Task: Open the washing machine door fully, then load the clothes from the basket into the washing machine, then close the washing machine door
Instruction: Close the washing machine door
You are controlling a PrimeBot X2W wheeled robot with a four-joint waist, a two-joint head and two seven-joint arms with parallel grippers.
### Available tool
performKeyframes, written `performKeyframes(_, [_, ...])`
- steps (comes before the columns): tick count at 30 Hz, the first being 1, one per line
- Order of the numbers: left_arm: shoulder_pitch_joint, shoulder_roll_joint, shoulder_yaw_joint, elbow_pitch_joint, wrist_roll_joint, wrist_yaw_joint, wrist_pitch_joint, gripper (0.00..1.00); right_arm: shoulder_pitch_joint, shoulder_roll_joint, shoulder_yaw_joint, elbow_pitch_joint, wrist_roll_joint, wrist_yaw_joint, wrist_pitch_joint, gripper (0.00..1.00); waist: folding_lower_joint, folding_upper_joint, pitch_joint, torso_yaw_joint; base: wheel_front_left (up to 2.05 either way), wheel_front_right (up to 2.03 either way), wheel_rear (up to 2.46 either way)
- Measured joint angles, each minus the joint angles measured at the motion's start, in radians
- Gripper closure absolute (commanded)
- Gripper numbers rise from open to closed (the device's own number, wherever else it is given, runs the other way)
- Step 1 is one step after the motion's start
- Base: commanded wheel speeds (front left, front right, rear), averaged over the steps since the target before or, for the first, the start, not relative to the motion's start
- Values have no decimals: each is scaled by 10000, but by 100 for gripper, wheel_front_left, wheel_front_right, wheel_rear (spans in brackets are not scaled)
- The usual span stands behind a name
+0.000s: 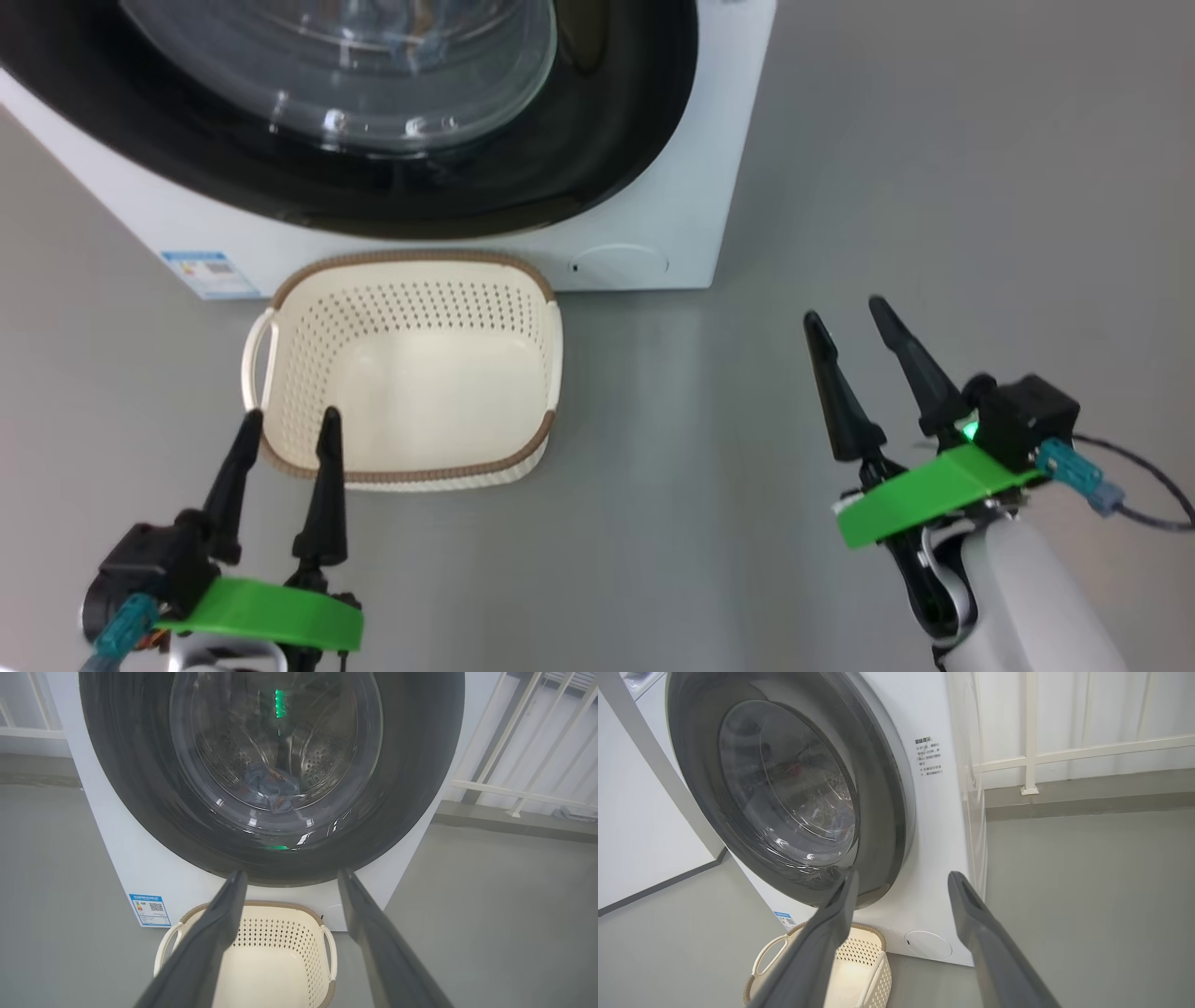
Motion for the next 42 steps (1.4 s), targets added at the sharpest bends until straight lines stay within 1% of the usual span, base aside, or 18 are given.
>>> performKeyframes(3, [236, -12, 221, 61, 130, 0, 0, 0, 500, 10, -117, -115, -23, 0, 0, 0, 0, -1, -320, -154, 0, 0, 0])
performKeyframes(5, [408, -40, 362, 75, 176, 0, 0, 0, 838, 13, -155, -226, -407, 0, 0, 0, 0, 0, -533, -256, 0, 0, 0])
performKeyframes(9, [782, -92, 640, 79, 431, 0, 0, 0, 1430, 56, -439, -403, -525, 0, 0, 0, 0, 0, -938, -465, 0, 0, 0])
performKeyframes(22, [2026, -303, 623, 119, 729, 0, 0, 0, 3032, 121, -984, -667, -525, 0, 2, 0, 0, 0, -2222, -960, 0, 0, 0])
performKeyframes(29, [2373, -328, 895, 12, 765, 0, 0, 0, 3470, 138, -1292, -878, -537, 0, 2, 0, 0, 0, -2410, -1034, 0, 0, 0])
performKeyframes(36, [2382, -349, 993, -15, 1014, 0, 0, 0, 3479, 155, -1377, -972, -537, 0, 2, 0, 0, 0, -2406, -984, 0, 0, 0])
performKeyframes(42, [2383, -359, 1074, -13, 1014, 0, 0, 0, 3479, 159, -1373, -984, -537, 0, 2, 0, 0, -1, -2416, -941, 0, 0, 0])
